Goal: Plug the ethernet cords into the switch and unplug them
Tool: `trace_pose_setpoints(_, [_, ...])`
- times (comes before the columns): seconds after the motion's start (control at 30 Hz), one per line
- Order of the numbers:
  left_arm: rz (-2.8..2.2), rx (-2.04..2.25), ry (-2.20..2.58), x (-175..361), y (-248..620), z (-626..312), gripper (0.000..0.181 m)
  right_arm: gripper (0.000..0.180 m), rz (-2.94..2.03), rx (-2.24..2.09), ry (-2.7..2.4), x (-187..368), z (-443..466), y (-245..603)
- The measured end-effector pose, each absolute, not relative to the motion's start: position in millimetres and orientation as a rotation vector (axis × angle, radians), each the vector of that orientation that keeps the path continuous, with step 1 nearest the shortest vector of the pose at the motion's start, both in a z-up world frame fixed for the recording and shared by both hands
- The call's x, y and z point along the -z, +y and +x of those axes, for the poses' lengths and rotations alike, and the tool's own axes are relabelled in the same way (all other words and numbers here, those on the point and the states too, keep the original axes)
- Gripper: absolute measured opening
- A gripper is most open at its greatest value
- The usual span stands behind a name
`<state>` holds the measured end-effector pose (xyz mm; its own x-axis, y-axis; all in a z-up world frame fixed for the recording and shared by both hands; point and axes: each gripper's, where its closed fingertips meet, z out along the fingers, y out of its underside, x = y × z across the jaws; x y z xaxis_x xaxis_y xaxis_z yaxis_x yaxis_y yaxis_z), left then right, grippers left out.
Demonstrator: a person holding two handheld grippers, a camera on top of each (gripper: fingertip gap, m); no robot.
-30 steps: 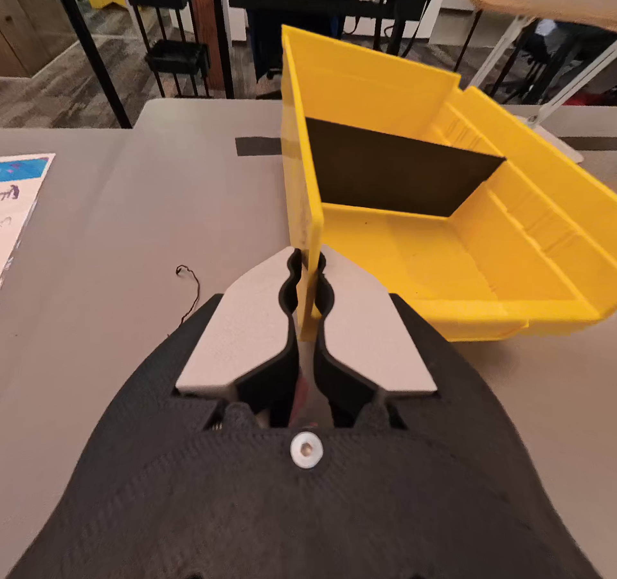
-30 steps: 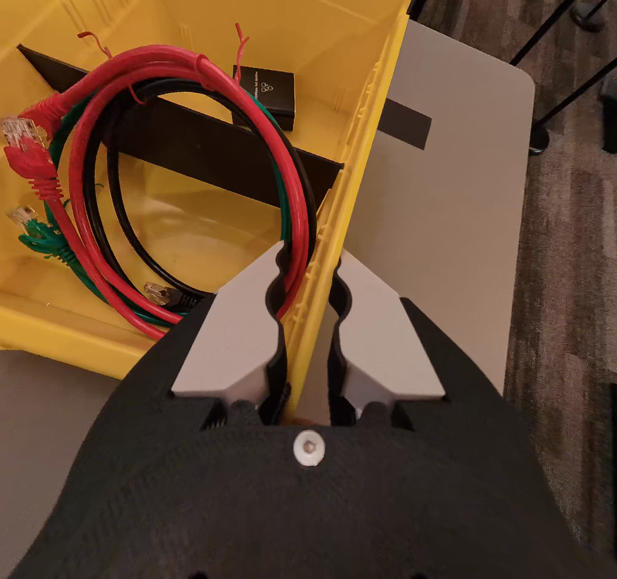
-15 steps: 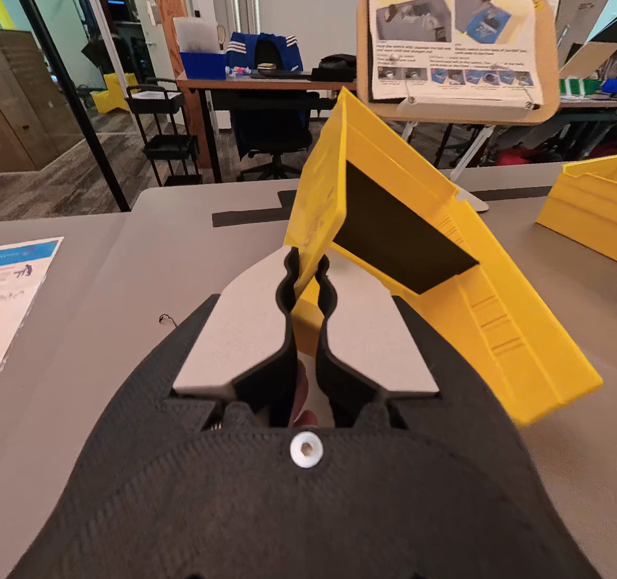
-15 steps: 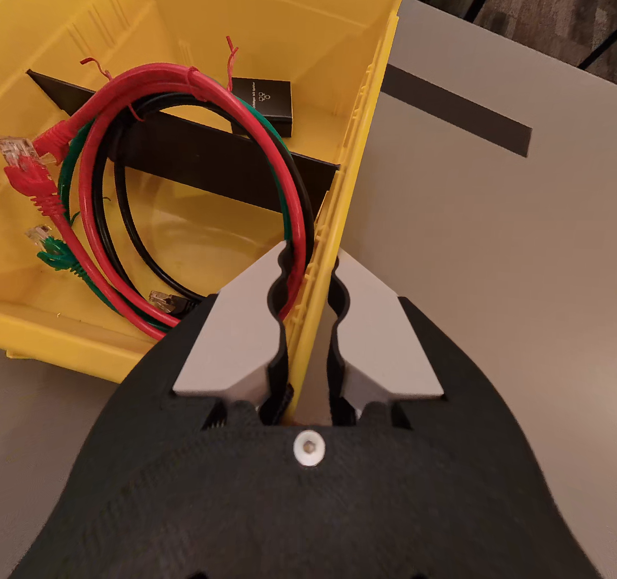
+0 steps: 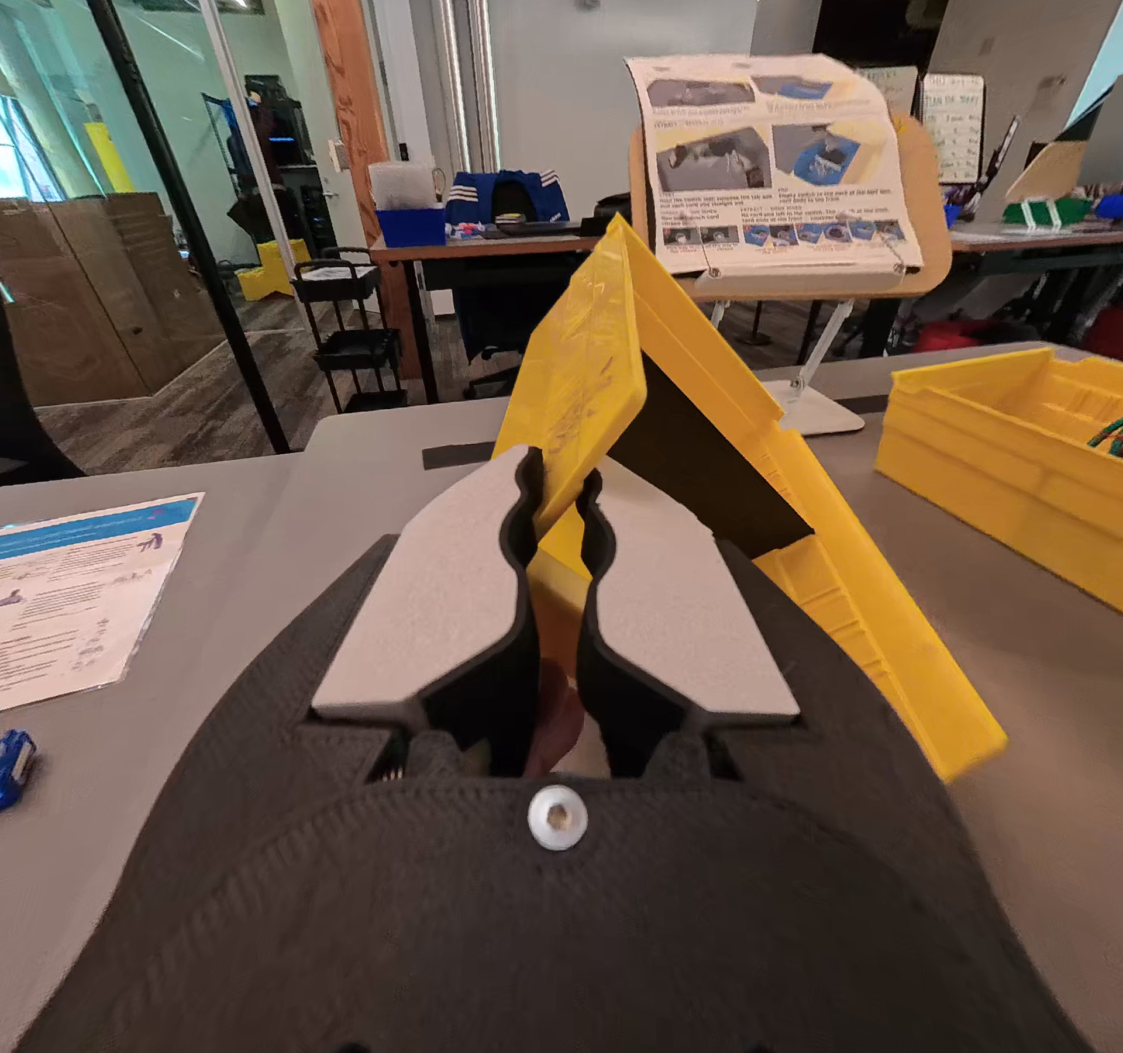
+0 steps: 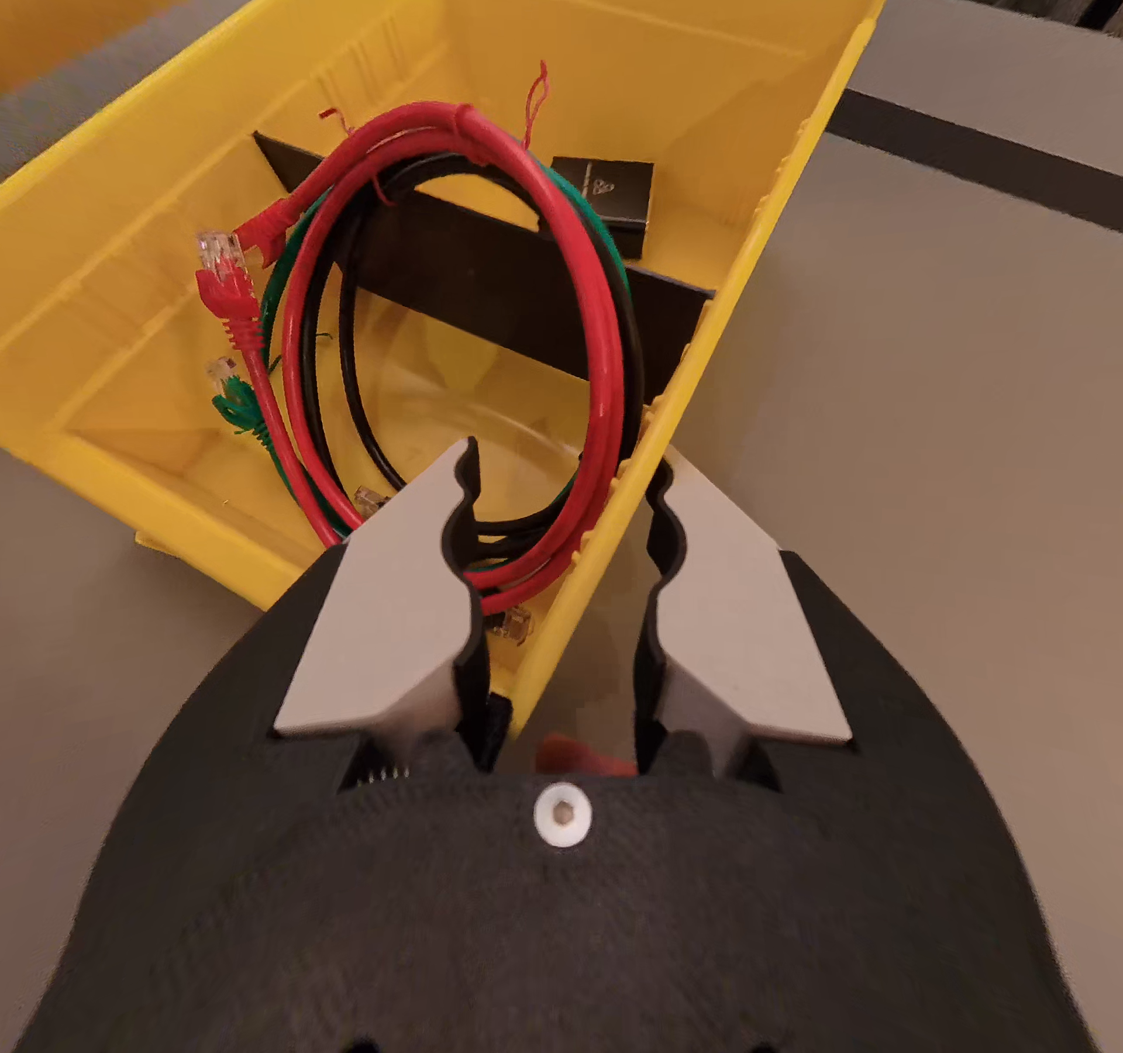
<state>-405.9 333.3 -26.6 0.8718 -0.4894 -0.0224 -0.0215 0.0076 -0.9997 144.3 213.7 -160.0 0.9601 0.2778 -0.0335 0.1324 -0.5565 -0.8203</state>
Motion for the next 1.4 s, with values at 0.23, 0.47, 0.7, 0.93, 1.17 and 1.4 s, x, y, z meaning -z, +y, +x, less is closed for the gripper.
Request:
trace_pose_setpoints(0.23, [-1.438,0.393,0.401,-4.3,309.2,-413.8,0.009,0.079,-2.125,-0.346,-0.257,164.7,69.3,224.2])
trace_pose_setpoints(0.47, [-1.38,0.417,0.412,-24.0,298.5,-412.2,0.01,0.1,-2.125,-0.44,-0.315,176.9,-5.9,235.5])
trace_pose_setpoints(0.7, [-1.347,0.465,0.399,-31.9,296.6,-409.1,0.009,0.105,-2.122,-0.479,-0.405,185.2,-63.2,255.6])
trace_pose_setpoints(0.93, [-1.317,0.498,0.402,-40.0,293.1,-405.2,0.009,0.105,-2.109,-0.505,-0.479,185.8,-108.2,281.8])
trace_pose_setpoints(1.17, [-1.271,0.485,0.407,-54.9,289.0,-407.0,0.01,0.106,-2.094,-0.515,-0.542,187.5,-156.2,306.1])
trace_pose_setpoints(1.4, [-1.268,0.486,0.408,-57.7,289.8,-405.0,0.009,0.118,-2.095,-0.583,-0.574,187.7,-202.7,318.5])
